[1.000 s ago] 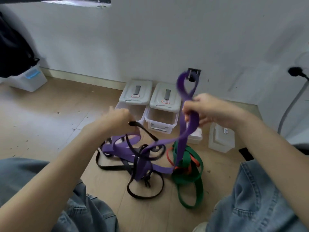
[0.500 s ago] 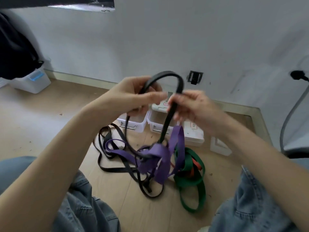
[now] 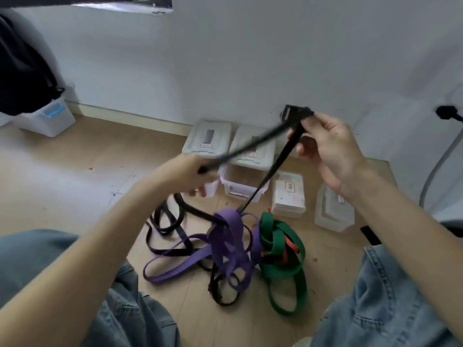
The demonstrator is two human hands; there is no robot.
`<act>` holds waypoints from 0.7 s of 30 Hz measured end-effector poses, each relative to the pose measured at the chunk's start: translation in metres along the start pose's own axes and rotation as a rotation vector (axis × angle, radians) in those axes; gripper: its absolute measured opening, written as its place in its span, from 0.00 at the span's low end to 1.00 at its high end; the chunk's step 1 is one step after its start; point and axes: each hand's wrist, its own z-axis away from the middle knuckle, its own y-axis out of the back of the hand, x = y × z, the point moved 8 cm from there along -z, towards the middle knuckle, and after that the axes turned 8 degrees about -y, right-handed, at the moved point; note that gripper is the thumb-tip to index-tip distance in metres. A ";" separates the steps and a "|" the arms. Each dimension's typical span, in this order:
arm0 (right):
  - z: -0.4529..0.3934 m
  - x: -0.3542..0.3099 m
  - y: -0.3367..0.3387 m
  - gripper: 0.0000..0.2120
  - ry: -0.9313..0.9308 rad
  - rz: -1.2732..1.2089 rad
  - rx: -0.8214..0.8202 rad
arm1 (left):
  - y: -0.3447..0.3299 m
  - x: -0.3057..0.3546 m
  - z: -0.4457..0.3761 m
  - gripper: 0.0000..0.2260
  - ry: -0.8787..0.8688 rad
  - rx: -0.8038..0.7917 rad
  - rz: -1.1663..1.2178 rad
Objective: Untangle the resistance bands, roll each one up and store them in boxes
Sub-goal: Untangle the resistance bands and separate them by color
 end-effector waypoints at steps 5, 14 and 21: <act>0.001 0.007 0.002 0.13 -0.075 0.157 0.001 | -0.031 0.002 -0.003 0.13 -0.053 -0.127 0.232; 0.011 0.012 -0.026 0.14 -0.208 0.025 -0.453 | -0.037 0.059 0.005 0.08 -0.180 -0.202 0.789; 0.032 0.047 -0.066 0.07 -0.263 0.288 -0.695 | 0.016 0.095 0.022 0.14 -0.301 -0.147 1.039</act>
